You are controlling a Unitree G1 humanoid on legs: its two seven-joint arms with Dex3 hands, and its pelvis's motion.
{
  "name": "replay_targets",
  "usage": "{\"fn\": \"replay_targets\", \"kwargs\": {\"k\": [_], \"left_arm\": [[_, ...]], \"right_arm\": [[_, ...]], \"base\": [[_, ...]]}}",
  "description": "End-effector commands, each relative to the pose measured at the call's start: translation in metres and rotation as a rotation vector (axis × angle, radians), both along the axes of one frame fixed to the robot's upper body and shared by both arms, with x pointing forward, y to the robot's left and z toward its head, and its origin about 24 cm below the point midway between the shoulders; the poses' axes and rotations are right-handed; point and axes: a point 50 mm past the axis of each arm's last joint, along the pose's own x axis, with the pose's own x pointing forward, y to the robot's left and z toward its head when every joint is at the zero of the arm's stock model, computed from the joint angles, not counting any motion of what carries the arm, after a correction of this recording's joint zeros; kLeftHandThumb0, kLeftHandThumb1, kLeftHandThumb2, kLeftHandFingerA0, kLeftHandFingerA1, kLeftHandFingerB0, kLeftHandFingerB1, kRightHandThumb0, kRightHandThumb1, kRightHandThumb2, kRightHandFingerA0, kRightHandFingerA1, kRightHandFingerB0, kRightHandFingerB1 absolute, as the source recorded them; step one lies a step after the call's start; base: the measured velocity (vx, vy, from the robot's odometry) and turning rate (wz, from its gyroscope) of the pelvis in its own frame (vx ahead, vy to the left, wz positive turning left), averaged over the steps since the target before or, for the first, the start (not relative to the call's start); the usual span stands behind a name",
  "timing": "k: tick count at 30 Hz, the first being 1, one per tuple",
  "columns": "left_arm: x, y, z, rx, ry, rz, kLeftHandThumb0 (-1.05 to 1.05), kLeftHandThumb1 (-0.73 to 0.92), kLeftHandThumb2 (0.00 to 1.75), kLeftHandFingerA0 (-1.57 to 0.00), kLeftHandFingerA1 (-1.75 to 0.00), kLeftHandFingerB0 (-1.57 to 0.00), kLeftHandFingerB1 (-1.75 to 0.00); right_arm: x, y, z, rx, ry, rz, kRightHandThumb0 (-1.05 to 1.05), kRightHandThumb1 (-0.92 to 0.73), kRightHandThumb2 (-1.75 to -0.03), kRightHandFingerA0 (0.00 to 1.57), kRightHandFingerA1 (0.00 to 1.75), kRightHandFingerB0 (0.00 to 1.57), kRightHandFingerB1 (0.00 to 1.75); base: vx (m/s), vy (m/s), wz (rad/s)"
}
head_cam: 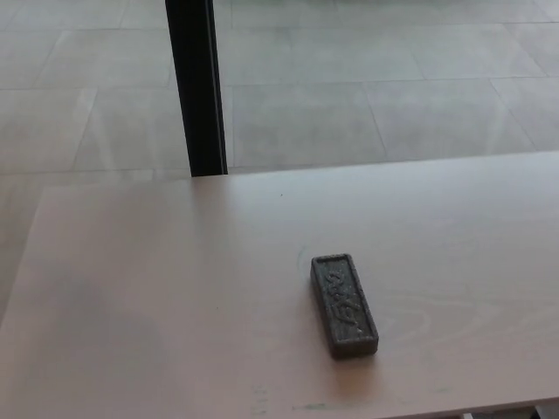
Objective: The robot uses its right hand to hold the eraser kept in the middle of the desk and use it to wipe the desk by swiping its surface twice
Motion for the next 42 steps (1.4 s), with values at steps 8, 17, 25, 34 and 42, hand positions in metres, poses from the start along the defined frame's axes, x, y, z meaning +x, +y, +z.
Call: {"fn": "replay_targets", "kwargs": {"k": [8,17,25,34,42], "left_arm": [[0.001,0.011,0.007,-0.051,-0.076,0.088,-0.41,0.41,0.83,-0.78,-0.85,-0.62,-0.73],[0.001,0.011,0.006,-0.064,-0.08,0.112,-0.39,0.4,0.84,-0.75,-0.85,-0.58,-0.71],[-0.001,0.009,0.005,-0.059,-0.07,0.101,-0.39,0.41,0.84,-0.76,-0.84,-0.59,-0.72],[0.0,0.01,0.005,-0.061,-0.055,0.095,-0.4,0.41,0.84,-0.76,-0.84,-0.59,-0.71],[-0.001,0.01,0.004,-0.062,-0.057,0.091,-0.39,0.41,0.84,-0.76,-0.84,-0.57,-0.71]], "right_arm": [[0.083,-0.039,0.121,-0.183,-0.56,-0.169,-0.48,-0.68,-0.61,0.77,0.69,0.47,0.43],[0.19,0.039,0.248,-0.247,-0.909,0.235,-0.43,-0.81,-0.69,0.8,1.52,0.65,0.66],[0.217,0.125,0.278,-0.198,-0.998,0.51,-0.16,-0.75,-0.74,0.81,1.61,0.75,0.76],[0.239,0.265,0.214,-0.051,-0.832,0.935,-0.35,-0.47,-1.18,1.29,1.43,0.97,1.21],[0.233,0.308,0.15,0.057,-0.638,1.069,-0.27,-0.56,-1.08,1.03,1.75,0.85,1.51]], "base": [[0.0,0.0,0.0],[0.0,0.0,0.01],[0.0,0.001,0.01],[0.0,0.0,0.0],[0.0,0.0,0.01]]}}
